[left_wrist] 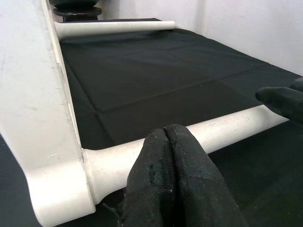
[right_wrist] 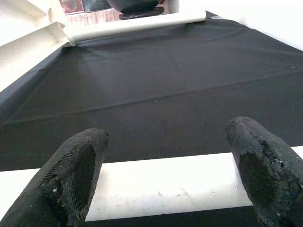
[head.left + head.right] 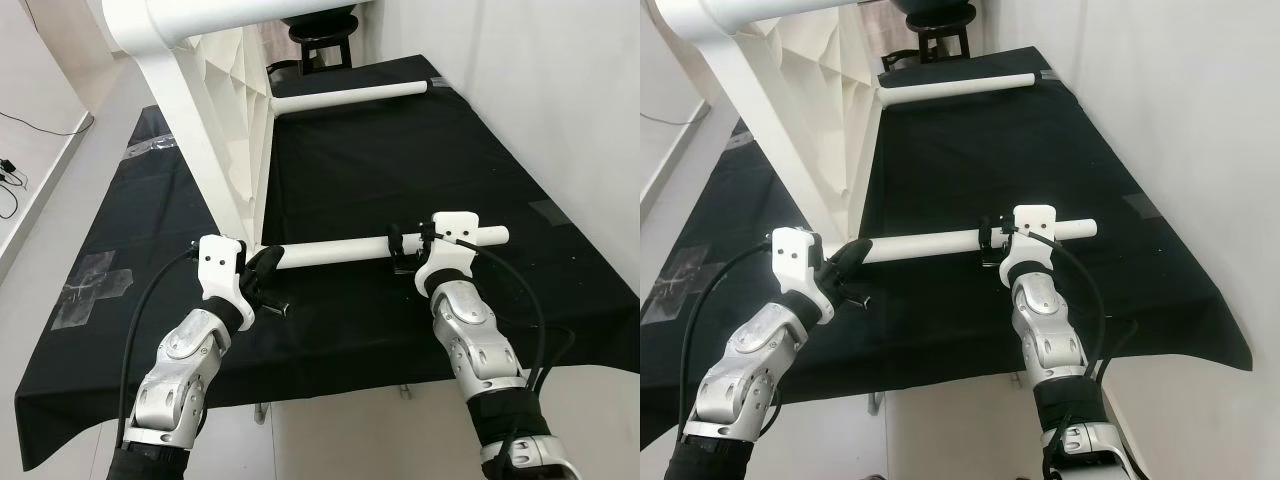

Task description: Building children table

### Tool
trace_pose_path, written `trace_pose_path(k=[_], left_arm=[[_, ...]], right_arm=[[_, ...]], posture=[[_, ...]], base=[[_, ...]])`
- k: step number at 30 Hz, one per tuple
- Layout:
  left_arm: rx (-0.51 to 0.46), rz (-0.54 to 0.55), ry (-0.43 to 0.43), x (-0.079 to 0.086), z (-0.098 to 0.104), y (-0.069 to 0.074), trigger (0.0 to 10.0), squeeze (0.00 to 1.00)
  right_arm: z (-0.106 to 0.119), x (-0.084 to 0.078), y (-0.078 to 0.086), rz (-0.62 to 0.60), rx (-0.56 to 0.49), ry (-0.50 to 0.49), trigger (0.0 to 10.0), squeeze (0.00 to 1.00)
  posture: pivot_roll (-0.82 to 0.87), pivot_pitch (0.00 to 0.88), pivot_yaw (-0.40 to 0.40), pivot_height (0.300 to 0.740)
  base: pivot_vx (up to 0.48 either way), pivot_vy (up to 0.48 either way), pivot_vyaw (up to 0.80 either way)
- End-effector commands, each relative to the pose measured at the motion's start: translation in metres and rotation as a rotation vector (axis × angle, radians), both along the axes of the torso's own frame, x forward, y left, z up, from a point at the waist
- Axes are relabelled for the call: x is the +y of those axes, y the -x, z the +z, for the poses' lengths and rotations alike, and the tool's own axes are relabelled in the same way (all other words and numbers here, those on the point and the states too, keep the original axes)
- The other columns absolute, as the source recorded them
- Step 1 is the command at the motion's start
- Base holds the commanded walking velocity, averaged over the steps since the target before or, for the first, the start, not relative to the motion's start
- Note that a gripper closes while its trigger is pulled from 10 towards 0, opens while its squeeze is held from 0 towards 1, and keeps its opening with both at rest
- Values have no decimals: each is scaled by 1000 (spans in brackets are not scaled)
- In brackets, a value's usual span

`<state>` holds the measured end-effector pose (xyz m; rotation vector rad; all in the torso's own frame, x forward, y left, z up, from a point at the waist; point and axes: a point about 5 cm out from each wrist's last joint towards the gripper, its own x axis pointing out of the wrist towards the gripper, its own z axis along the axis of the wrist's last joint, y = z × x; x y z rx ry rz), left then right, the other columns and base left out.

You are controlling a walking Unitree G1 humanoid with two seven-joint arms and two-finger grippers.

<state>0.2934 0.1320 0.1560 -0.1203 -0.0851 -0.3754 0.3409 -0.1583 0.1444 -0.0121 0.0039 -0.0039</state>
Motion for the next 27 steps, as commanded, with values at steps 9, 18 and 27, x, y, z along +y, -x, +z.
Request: trace_pose_path(k=[9,18,27], left_arm=[[38,7,-18,5,-6,0,10000,0],[38,0,-18,4,-5,1,10000,0],[35,-6,-20,5,-3,2,10000,0]], right_arm=[[-2,4,-1,15,4,-4,10000,0],[-1,4,-1,17,-1,-5,10000,0],[1,7,-2,33,-10,-4,10000,0]], posture=[[-19,78,75,740],[-9,82,79,740],[20,83,74,740]], base=[[0,0,-275],[55,0,-274],[296,0,-53]])
